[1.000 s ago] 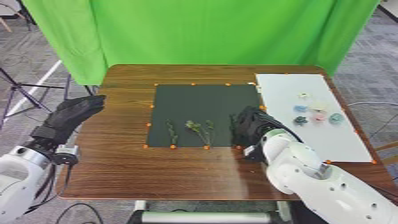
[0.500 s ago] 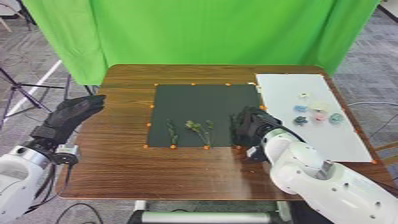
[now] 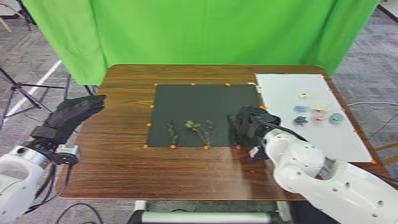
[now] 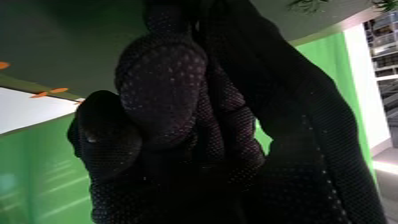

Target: Arrange flowers

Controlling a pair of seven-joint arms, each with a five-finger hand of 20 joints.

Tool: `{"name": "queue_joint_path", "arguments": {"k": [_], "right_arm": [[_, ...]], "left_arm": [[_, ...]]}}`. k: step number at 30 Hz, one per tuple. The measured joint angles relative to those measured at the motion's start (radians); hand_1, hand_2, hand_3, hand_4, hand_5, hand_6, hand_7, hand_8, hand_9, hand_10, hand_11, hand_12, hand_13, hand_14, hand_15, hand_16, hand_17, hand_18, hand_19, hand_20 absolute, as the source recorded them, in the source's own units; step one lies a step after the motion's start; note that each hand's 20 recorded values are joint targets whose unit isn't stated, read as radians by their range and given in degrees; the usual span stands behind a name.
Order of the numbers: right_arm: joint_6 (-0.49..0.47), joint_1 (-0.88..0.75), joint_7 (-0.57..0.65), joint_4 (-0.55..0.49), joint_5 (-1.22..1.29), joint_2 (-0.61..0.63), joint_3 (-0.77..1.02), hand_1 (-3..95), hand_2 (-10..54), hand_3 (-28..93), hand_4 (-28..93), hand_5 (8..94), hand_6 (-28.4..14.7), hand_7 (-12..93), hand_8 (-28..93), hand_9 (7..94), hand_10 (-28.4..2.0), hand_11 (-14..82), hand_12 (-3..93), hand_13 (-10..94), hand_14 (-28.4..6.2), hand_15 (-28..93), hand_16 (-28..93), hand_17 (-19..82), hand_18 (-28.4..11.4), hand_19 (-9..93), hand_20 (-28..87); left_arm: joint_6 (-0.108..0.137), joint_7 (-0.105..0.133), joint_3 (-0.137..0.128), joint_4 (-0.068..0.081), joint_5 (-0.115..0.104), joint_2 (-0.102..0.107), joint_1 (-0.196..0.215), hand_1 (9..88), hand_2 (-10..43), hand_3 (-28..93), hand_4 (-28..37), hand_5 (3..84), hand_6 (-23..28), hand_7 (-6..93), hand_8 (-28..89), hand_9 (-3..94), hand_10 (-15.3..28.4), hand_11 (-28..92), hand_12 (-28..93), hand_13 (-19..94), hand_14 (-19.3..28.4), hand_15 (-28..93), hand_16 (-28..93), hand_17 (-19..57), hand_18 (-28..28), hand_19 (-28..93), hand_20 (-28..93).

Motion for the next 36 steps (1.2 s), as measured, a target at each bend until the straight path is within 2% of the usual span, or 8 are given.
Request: {"name": "queue_joint_path", "arguments": {"k": [4, 7, 17, 19, 22, 27, 31, 36], "right_arm": [[-0.023, -0.010, 0.004, -0.011, 0.012, 0.003, 0.032, 52.0, -9.5, 56, -4, 62.3, -1.0, 21, 18, 71.5, -14.8, 15.7, 26.1, 88, -2.6, 51, 36, 58, -13.2, 92, 48], [-0.072, -0.035, 0.019, -0.030, 0.033, 0.001, 0.095, 43.4, -9.5, 61, -5, 59.0, -0.1, 16, -3, 68.8, -16.8, 12.1, 22.2, 88, -3.3, 49, 36, 58, -14.0, 91, 48], [-0.146, -0.100, 0.050, -0.088, 0.100, 0.002, 0.237, 34.0, -9.5, 59, -6, 50.1, -0.6, 9, -3, 56.5, -19.3, 7.8, 20.4, 84, -6.8, 41, 34, 49, -18.4, 85, 48], [-0.137, -0.154, 0.040, -0.121, 0.093, 0.005, 0.318, 30.7, -9.5, 60, -9, 43.8, -2.2, 7, -3, 47.6, -19.6, 6.5, 21.2, 70, -13.9, 34, 33, 35, -23.1, 70, 49], [-0.043, -0.250, 0.005, -0.175, 0.053, 0.021, 0.448, 26.8, -9.5, 60, -12, 37.8, -3.2, 5, -2, 39.7, -19.1, 4.6, 22.5, 55, -18.7, 27, 32, 24, -24.6, 57, 49], [0.171, -0.409, -0.060, -0.195, -0.071, 0.076, 0.668, 28.3, -9.5, 63, -15, 42.7, -3.0, 7, -3, 43.8, -17.3, 5.6, 22.6, 61, -17.4, 32, 34, 25, -24.5, 61, 53], [0.118, -0.484, -0.066, -0.152, -0.060, 0.133, 0.792, 31.0, -9.5, 64, -15, 45.0, -2.3, 9, -4, 46.0, -17.6, 6.2, 23.1, 61, -16.7, 38, 34, 26, -24.6, 63, 55], [0.026, -0.501, -0.055, -0.071, -0.027, 0.160, 0.776, 32.9, -9.5, 66, -16, 46.0, -2.0, 10, -4, 47.7, -17.8, 6.5, 23.5, 63, -16.0, 43, 33, 27, -24.3, 65, 57]], "left_arm": [[0.000, -0.001, 0.000, 0.000, 0.000, 0.000, 0.001, 29.2, -9.5, 56, -18.1, 37.7, 5.7, 10.3, -4, 32.0, 13.4, 10, 14, 25, 16.1, 8, 4, -0.4, 11.3, 4, 12], [-0.001, -0.002, 0.000, 0.000, 0.000, 0.000, 0.001, 29.3, -9.5, 56, -18.1, 37.8, 4.2, 10.9, -4, 32.1, 13.5, 10, 14, 25, 16.2, 8, 4, -0.4, 11.3, 4, 12], [-0.005, -0.001, 0.002, 0.000, 0.000, 0.000, 0.000, 29.4, -9.5, 56, -18.2, 38.0, 3.0, 11.8, -5, 32.1, 13.4, 10, 14, 26, 16.3, 8, 4, -0.5, 11.4, 4, 12], [-0.005, -0.001, 0.004, 0.000, 0.001, 0.000, -0.001, 29.5, -9.5, 56, -18.2, 37.9, 3.3, 11.6, -5, 32.1, 13.4, 10, 14, 26, 16.4, 8, 4, -0.5, 11.4, 4, 12], [-0.006, 0.000, 0.004, 0.001, 0.001, 0.000, -0.002, 29.4, -9.5, 56, -18.2, 37.9, 3.5, 11.3, -5, 32.1, 13.4, 10, 14, 26, 16.4, 8, 4, -0.5, 11.4, 4, 12], [-0.006, 0.000, 0.003, 0.001, 0.001, -0.003, 0.001, 29.6, -9.5, 55, -18.1, 37.9, 3.9, 11.1, -5, 32.1, 13.4, 10, 14, 26, 16.4, 8, 4, -0.5, 11.5, 4, 12], [-0.006, 0.000, 0.002, 0.000, 0.001, -0.008, 0.006, 29.5, -9.5, 55, -18.1, 37.9, 4.1, 10.8, -5, 32.1, 13.4, 10, 14, 26, 16.4, 8, 4, -0.5, 11.5, 4, 12], [-0.006, 0.000, 0.003, 0.000, 0.001, -0.010, 0.007, 29.6, -9.5, 55, -18.1, 37.9, 4.2, 10.8, -5, 32.2, 13.5, 10, 14, 26, 16.4, 8, 4, -0.5, 11.5, 4, 12]]}}
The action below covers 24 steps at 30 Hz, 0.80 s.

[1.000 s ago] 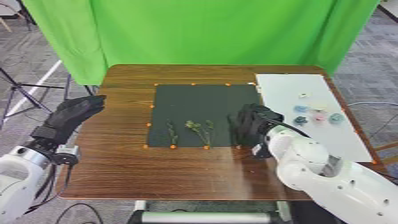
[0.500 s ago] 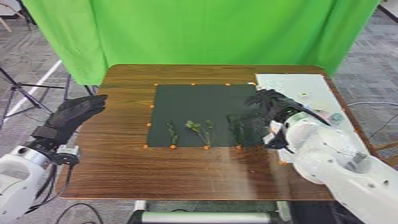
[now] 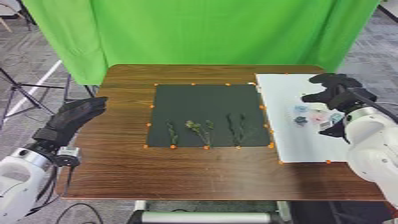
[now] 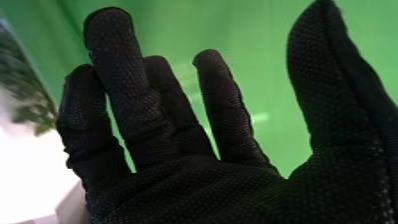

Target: Arrange flowers

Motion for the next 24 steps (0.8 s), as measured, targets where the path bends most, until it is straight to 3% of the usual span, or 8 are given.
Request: {"name": "queue_joint_path", "arguments": {"k": [13, 17, 19, 22, 24], "right_arm": [[-0.017, 0.038, 0.011, 0.084, 0.033, -0.015, -0.124, 38.3, -9.5, 67, -17, 49.7, -0.8, 14, -5, 52.3, -17.0, 8.4, 24.1, 65, -15.0, 47, 32, 29, -23.9, 68, 58], [-0.015, 0.050, 0.010, 0.096, 0.031, -0.019, -0.153, 41.2, -9.5, 67, -17, 51.3, -0.6, 16, -6, 53.9, -16.5, 9.8, 24.1, 66, -14.3, 48, 31, 30, -23.6, 68, 58], [-0.013, 0.050, 0.010, 0.101, 0.031, -0.024, -0.163, 42.5, -9.5, 67, -17, 51.9, -0.4, 16, -6, 54.6, -16.3, 10.4, 23.9, 66, -14.1, 48, 31, 30, -23.3, 68, 58], [-0.010, 0.048, 0.010, 0.111, 0.029, -0.032, -0.178, 45.3, -9.5, 67, -18, 53.9, 0.0, 18, -7, 57.3, -15.5, 11.6, 23.5, 68, -13.0, 49, 31, 31, -23.1, 69, 58], [-0.004, 0.048, 0.011, 0.118, 0.027, -0.035, -0.194, 48.4, -9.5, 66, -18, 56.4, 0.2, 19, -7, 60.8, -14.8, 13.3, 22.6, 69, -12.3, 49, 32, 33, -22.6, 70, 58]], "left_arm": [[0.000, 0.006, 0.011, 0.000, 0.002, -0.008, -0.004, 29.5, -9.5, 55, -18.1, 38.0, 4.3, 11.1, -5, 32.4, 13.6, 11, 14, 26, 16.4, 8, 4, -0.5, 11.5, 4, 12], [0.007, 0.021, 0.014, -0.001, 0.002, -0.015, 0.002, 29.6, -9.5, 56, -18.4, 39.5, 5.1, 12.2, -5, 34.5, 13.8, 12, 14, 27, 16.6, 10, 4, 0.2, 11.5, 5, 12], [0.031, 0.045, 0.026, -0.001, 0.002, -0.015, 0.008, 29.7, -9.5, 56, -18.5, 40.3, 5.4, 12.8, -5, 35.3, 13.8, 13, 14, 28, 16.6, 11, 3, 0.8, 11.4, 6, 13], [0.096, 0.096, 0.048, -0.003, 0.002, -0.015, 0.017, 29.6, -9.5, 57, -18.4, 40.8, 5.5, 13.2, -5, 36.2, 13.9, 14, 13, 29, 16.6, 12, 3, 1.2, 11.2, 6, 13], [0.129, 0.114, 0.053, -0.003, 0.002, -0.015, 0.021, 29.6, -9.5, 57, -18.4, 40.8, 5.5, 13.4, -5, 36.3, 14.0, 14, 13, 29, 16.6, 12, 2, 1.2, 11.2, 6, 13]]}}
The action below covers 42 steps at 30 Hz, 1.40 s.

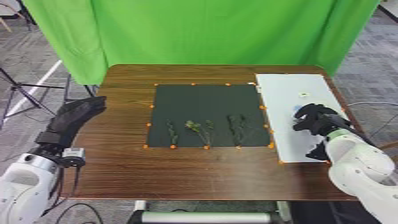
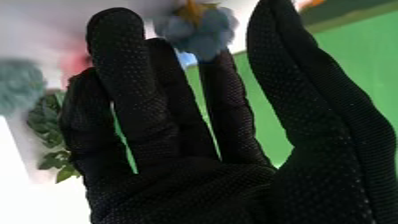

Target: Arrange flowers

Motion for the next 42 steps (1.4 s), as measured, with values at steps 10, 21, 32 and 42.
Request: {"name": "queue_joint_path", "arguments": {"k": [10, 21, 32, 42], "right_arm": [[0.283, 0.039, 0.017, 0.059, -0.081, 0.000, -0.147, 65.2, -9.5, 53, -15, 76.2, -1.0, 21, 12, 81.6, -13.3, 6.7, 38.9, 76, -9.2, 53, 36, 38, -21.3, 74, 62], [0.284, 0.138, 0.000, -0.055, 0.050, 0.012, -0.124, 64.0, -9.5, 55, -14, 77.1, -1.7, 22, 13, 82.9, -11.9, 8.3, 42.6, 76, -9.0, 55, 37, 38, -21.6, 75, 63], [0.201, 0.591, -0.093, 0.048, 0.152, -0.240, -0.444, 63.6, -9.5, 54, -14, 78.0, -1.9, 21, 15, 83.6, -10.2, 10.0, 45.3, 77, -8.5, 56, 37, 39, -21.9, 77, 63], [0.126, 0.787, -0.114, 0.219, 0.154, -0.518, -0.588, 63.5, -9.5, 54, -14, 78.1, -1.9, 20, 15, 83.7, -10.4, 9.9, 45.4, 77, -8.7, 56, 37, 39, -22.0, 77, 63]], "left_arm": [[-0.014, -0.009, -0.006, 0.000, 0.000, 0.002, 0.000, 29.7, -9.5, 57, -18.6, 41.1, 5.7, 13.5, -6, 36.3, 14.0, 15, 13, 29, 16.6, 12, 2, 1.4, 11.1, 6, 12], [0.098, 0.036, -0.059, -0.034, -0.011, 0.018, 0.063, 25.6, -2.9, 61, -22.2, 44.0, 6.1, 14.7, -6, 40.2, 14.8, 17, 11, 31, 16.7, 14, 0, 3.7, 8.5, 6, 12], [0.178, 0.069, -0.072, -0.040, -0.063, 0.004, 0.142, 24.4, -1.5, 62, -23.7, 44.8, 6.0, 14.7, -6, 41.2, 15.3, 17, 11, 32, 16.8, 14, -1, 4.1, 8.2, 6, 12], [0.178, 0.086, -0.006, -0.027, -0.062, -0.010, 0.113, 24.6, -2.5, 63, -23.5, 44.7, 6.0, 14.6, -6, 41.2, 15.2, 17, 11, 31, 16.4, 13, -1, 4.3, 7.9, 6, 12]]}}
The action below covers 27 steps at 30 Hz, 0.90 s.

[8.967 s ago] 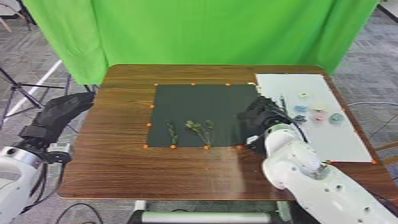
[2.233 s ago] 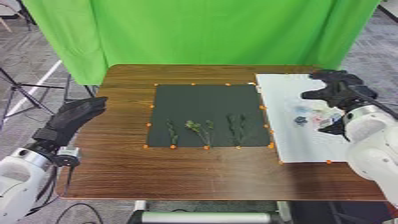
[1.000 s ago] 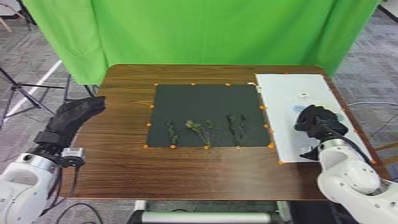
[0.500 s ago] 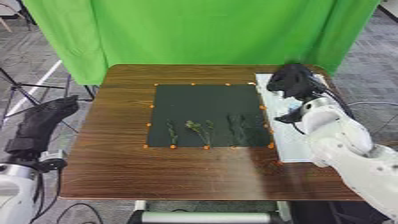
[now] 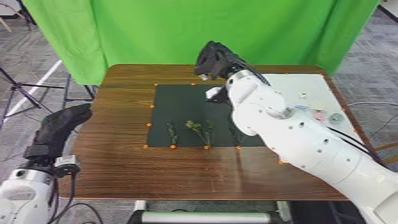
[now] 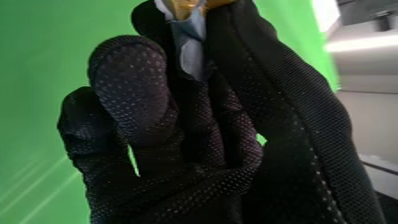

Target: Arrange flowers

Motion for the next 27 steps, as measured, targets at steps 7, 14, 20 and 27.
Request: {"name": "queue_joint_path", "arguments": {"k": [7, 14, 20, 27], "right_arm": [[-0.023, 0.044, -0.021, 0.028, 0.000, -0.122, -0.060, 63.6, -9.5, 54, -14, 78.0, -1.8, 21, 15, 83.6, -10.5, 9.9, 45.4, 77, -8.7, 56, 37, 39, -21.9, 77, 63], [-0.066, 0.042, -0.048, 0.031, -0.013, -0.171, -0.152, 63.4, -9.5, 54, -14, 77.9, -1.6, 21, 14, 83.7, -10.4, 9.6, 44.9, 77, -8.6, 56, 37, 39, -22.0, 77, 63], [-0.097, 0.023, -0.064, 0.048, -0.030, -0.181, -0.189, 63.3, -9.5, 55, -15, 77.9, -1.6, 21, 14, 83.6, -10.6, 9.4, 45.0, 77, -8.7, 56, 37, 39, -21.9, 77, 63], [-0.112, 0.018, -0.072, 0.074, -0.046, -0.181, -0.231, 63.2, -9.5, 55, -15, 77.8, -1.6, 21, 13, 83.5, -11.2, 8.4, 44.0, 77, -8.6, 56, 38, 38, -21.8, 77, 63]], "left_arm": [[0.000, 0.001, 0.005, -0.001, -0.001, -0.006, 0.002, 24.7, -2.9, 62, -23.3, 44.6, 5.9, 14.6, -6, 41.1, 15.1, 17, 11, 31, 16.4, 13, -1, 4.3, 7.8, 6, 12], [-0.001, 0.003, 0.032, 0.011, -0.001, -0.006, -0.022, 24.7, -3.4, 62, -23.3, 44.5, 5.9, 14.6, -6, 41.0, 15.0, 17, 11, 31, 16.4, 13, -1, 4.3, 7.7, 6, 12], [-0.004, 0.003, 0.053, 0.023, -0.001, -0.006, -0.049, 24.6, -3.8, 62, -23.2, 44.4, 6.0, 14.6, -6, 41.0, 15.0, 17, 11, 31, 16.4, 12, -1, 4.2, 7.6, 5, 12], [-0.017, 0.001, 0.065, 0.029, -0.001, -0.006, -0.066, 24.6, -3.9, 62, -23.2, 44.2, 5.9, 14.4, -6, 40.7, 14.9, 17, 11, 30, 16.4, 12, -1, 3.6, 8.2, 5, 12]]}}
